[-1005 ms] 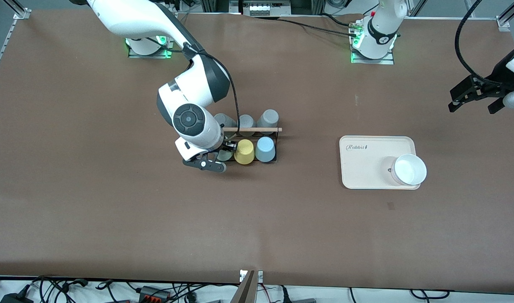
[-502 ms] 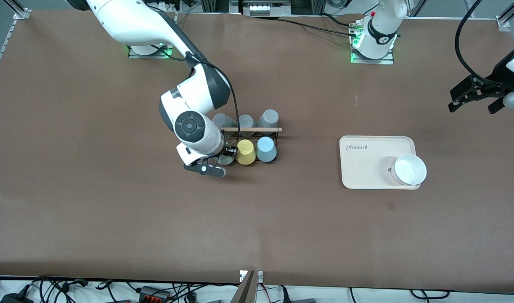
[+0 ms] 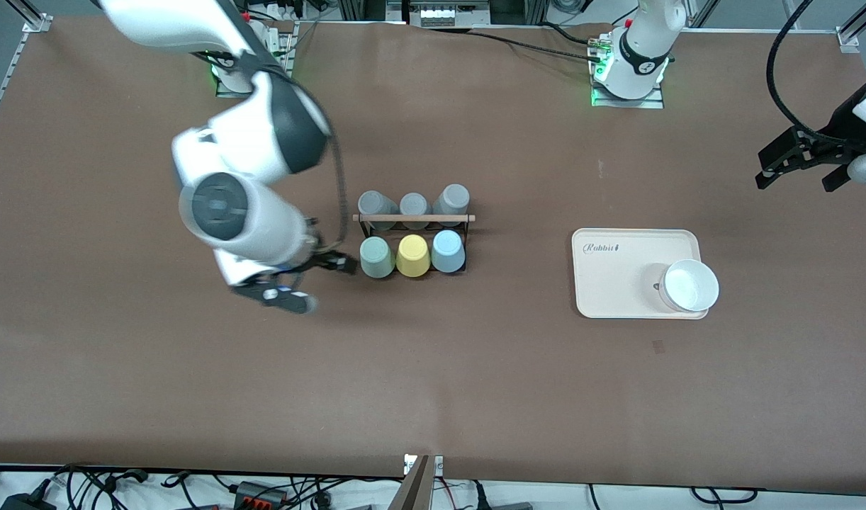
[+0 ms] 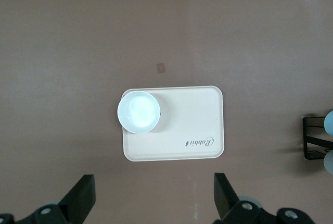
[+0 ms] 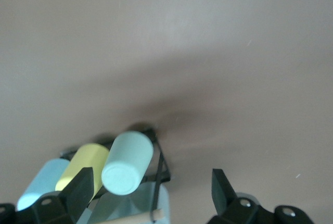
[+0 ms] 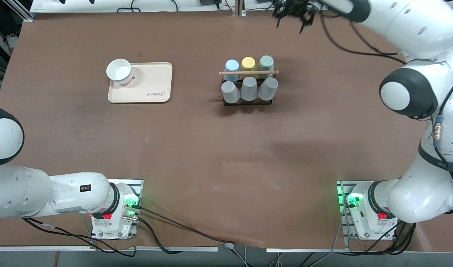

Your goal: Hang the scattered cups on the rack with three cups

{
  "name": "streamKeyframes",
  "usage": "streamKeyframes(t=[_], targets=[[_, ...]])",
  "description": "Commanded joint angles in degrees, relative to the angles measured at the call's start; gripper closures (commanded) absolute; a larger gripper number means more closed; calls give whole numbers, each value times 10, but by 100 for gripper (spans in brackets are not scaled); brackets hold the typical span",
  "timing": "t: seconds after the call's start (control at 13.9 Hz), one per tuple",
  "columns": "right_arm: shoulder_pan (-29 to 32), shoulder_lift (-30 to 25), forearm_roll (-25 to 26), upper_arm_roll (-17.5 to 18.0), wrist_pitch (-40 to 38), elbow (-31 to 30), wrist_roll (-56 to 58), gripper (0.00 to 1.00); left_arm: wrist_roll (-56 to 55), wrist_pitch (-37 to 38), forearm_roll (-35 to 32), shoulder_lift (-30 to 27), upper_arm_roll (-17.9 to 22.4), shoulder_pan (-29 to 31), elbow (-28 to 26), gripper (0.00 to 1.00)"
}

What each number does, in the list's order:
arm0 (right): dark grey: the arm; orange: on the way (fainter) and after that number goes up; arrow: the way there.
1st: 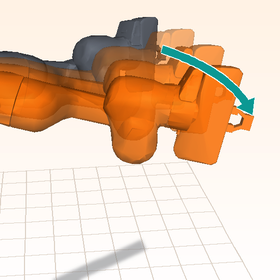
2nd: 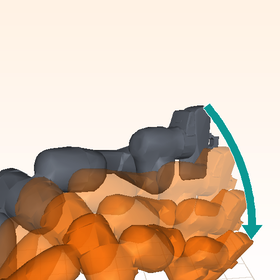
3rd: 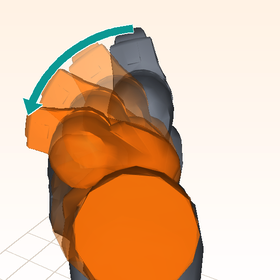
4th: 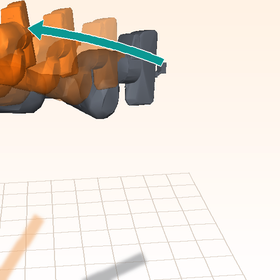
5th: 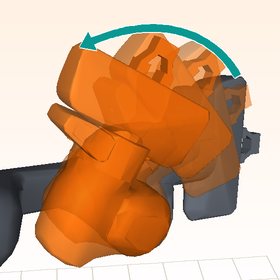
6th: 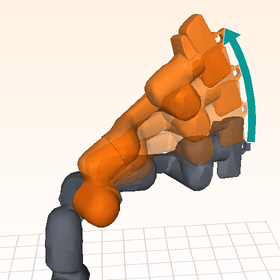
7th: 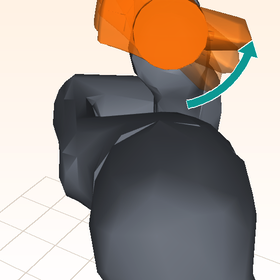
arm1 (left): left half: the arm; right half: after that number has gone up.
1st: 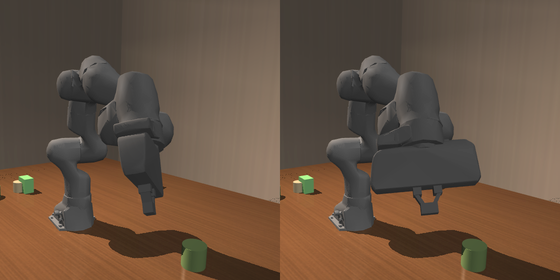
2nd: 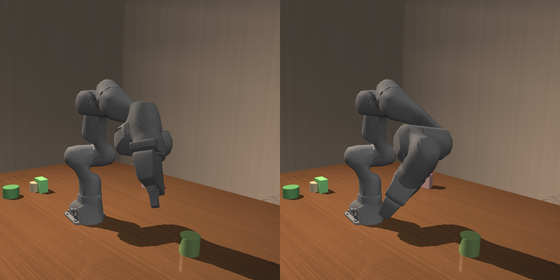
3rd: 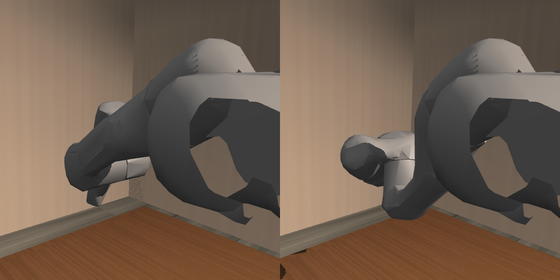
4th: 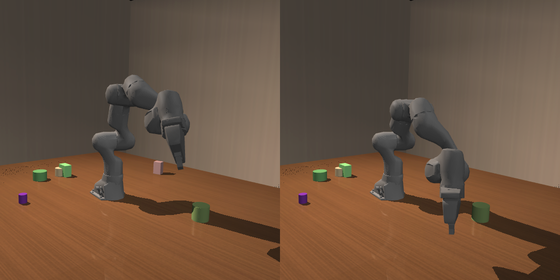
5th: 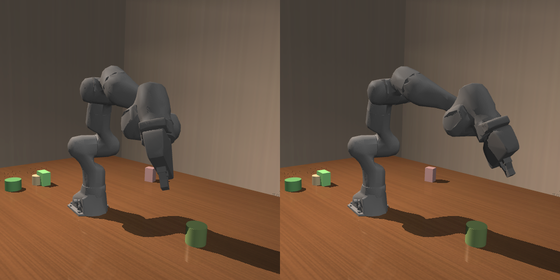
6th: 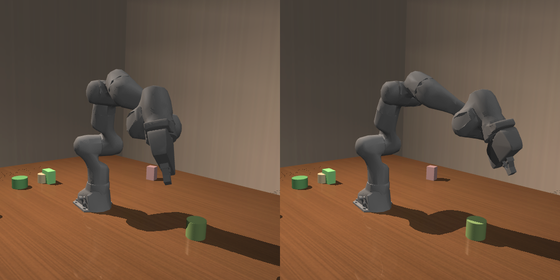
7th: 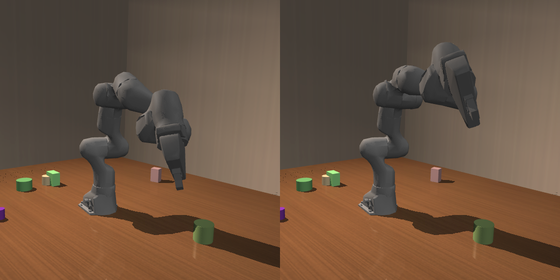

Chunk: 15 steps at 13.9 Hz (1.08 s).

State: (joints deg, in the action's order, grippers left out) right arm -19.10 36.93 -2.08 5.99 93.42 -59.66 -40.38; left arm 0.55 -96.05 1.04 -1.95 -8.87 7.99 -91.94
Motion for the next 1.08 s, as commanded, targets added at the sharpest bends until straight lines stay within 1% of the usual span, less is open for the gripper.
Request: streamKeyframes(t=[0.0, 0.14, 0.36, 0.5, 0.57, 0.65, 0.72, 0.79, 0.86, 0.93, 1.0], targets=[[64, -18, -1, -1, -17, 11, 116, 0, 1, 1, 1, 0, -1, 2, 7, 0], [119, -44, 3, 1, -29, 10, 170, 0, 1, 2, 1, 0, -2, 3, 7, 0], [175, -63, 9, -2, -63, 10, 223, 0, 1, 2, 2, 0, -1, 2, 7, 0], [210, -91, 7, 1, -60, 1, 272, 0, 1, 2, 1, 0, -1, 2, 7, 0], [222, -117, 9, -1, -54, -33, 315, 0, 1, 2, 1, 0, -2, 3, 7, 0], [234, -148, 9, -4, -22, -88, 348, 0, 1, 2, 1, 0, -2, 2, 7, 0], [248, -176, 8, -8, 13, -127, 377, 0, 1, 2, 1, 0, -2, 2, 7, 0], [246, -195, 8, -22, 31, -156, 415, 0, 1, 2, 1, 0, -2, 2, 7, 0], [232, -208, 8, -53, 35, -169, 436, 0, 1, 2, 1, 0, -2, 2, 7, 0], [211, -210, 9, -74, 34, -170, 438, 0, 1, 2, 1, 0, -2, 2, 7, 0], [205, -215, 11, -81, 33, -170, 438, 0, 1, 2, 1, 0, -2, 2, 7, 0]])
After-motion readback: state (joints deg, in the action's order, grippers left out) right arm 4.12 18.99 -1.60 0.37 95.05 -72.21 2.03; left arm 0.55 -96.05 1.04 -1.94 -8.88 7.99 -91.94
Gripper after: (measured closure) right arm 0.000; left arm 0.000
